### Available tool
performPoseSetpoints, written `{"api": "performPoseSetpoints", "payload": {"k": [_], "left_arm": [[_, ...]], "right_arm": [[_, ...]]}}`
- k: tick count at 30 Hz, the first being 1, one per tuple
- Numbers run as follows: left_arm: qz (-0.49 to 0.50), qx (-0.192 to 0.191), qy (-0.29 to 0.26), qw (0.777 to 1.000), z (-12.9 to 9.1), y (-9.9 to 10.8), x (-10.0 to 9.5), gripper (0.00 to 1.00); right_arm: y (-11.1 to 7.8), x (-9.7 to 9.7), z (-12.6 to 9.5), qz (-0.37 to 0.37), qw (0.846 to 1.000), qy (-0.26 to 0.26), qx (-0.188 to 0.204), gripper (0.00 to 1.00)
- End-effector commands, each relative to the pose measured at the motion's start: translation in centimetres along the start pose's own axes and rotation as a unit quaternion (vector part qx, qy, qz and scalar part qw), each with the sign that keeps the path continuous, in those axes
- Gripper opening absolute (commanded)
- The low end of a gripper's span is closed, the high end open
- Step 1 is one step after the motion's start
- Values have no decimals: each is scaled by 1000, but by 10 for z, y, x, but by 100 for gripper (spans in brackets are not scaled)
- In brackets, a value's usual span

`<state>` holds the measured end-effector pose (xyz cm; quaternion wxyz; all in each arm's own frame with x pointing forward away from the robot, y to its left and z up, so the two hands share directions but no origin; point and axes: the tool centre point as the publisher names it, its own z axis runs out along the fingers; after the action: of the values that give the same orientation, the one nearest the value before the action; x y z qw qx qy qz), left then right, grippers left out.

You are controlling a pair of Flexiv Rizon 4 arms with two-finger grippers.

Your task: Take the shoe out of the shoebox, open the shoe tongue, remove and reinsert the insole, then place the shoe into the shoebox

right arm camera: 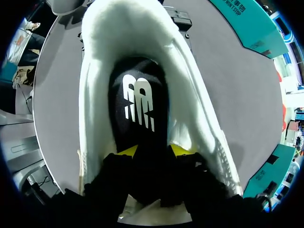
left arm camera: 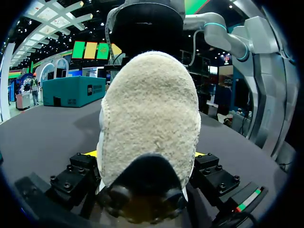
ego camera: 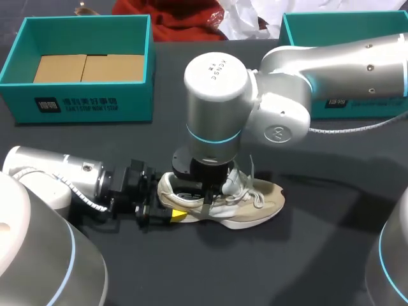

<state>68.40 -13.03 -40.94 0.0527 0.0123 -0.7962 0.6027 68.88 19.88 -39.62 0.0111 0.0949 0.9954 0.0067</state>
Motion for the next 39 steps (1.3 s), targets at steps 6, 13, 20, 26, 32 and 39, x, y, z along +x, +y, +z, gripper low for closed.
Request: {"api": "performPoseSetpoints", "payload": {"k": [6,13,20,26,32,39], "left_arm": [[0,0,0,1000,-2,4,0,0],[0,0,0,1000,-2,4,0,0],[0,0,0,1000,-2,4,0,0],[0,0,0,1000,-2,4,0,0],[0,0,0,1000,-2,4,0,0],[0,0,0,1000,-2,4,0,0]], "right_arm": [[-6,21,23,-2,999,34,11,15],[-14,28,20,1,999,47,-9,0],[-26,26,-2,7,997,37,-74,0],[-28,22,-19,-3,993,23,-120,0],[-27,16,-28,-20,985,19,-170,0],[-27,8,-35,-39,975,16,-216,0]]}}
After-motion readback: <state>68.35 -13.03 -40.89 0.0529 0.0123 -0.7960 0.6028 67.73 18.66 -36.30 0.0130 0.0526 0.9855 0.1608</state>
